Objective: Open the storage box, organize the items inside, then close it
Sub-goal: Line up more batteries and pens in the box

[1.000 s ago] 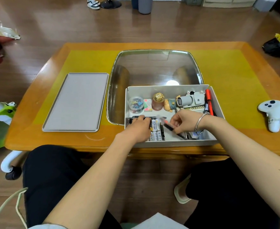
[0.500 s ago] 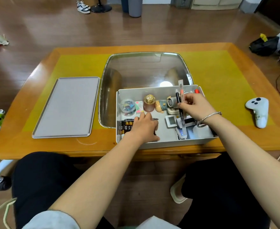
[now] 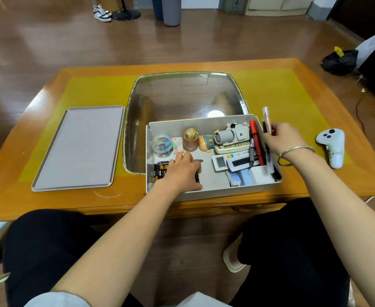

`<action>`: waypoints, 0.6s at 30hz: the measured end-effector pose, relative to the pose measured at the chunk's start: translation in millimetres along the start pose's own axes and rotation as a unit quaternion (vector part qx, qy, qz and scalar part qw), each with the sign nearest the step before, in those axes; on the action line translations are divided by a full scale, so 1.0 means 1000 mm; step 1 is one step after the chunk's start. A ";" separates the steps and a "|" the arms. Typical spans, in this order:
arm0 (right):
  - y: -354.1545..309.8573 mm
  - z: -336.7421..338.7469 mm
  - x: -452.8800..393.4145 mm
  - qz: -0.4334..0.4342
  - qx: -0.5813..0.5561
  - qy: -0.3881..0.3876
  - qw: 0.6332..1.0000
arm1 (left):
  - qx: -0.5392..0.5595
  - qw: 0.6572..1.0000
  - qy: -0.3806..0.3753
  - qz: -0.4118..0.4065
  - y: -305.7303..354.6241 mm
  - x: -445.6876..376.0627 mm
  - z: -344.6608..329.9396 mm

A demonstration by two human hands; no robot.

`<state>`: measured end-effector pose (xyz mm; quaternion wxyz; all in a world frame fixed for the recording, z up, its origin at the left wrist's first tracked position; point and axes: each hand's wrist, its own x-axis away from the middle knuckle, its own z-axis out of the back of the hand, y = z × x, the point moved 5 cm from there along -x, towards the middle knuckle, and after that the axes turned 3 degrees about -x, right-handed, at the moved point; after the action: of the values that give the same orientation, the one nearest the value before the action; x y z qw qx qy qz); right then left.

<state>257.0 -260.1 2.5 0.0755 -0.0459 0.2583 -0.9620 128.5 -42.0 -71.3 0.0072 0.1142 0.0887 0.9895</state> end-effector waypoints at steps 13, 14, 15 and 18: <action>-0.002 -0.014 -0.008 0.041 0.076 0.009 0.996 | 0.072 0.989 0.090 -0.097 0.053 -0.014 0.032; -0.002 -0.014 -0.007 0.048 0.076 0.018 0.996 | 0.072 0.987 0.095 -0.111 0.062 -0.016 0.033; -0.002 -0.012 -0.005 0.053 0.071 0.028 0.996 | 0.073 0.985 0.099 -0.118 0.070 -0.019 0.034; 0.001 -0.005 0.003 0.049 0.045 0.059 0.996 | 0.072 0.985 0.095 -0.124 0.089 -0.030 0.035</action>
<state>253.4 -259.5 -2.0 0.1091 0.0272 0.2203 -0.9689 166.0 -124.9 -28.2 0.1136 0.0083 0.1732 0.9783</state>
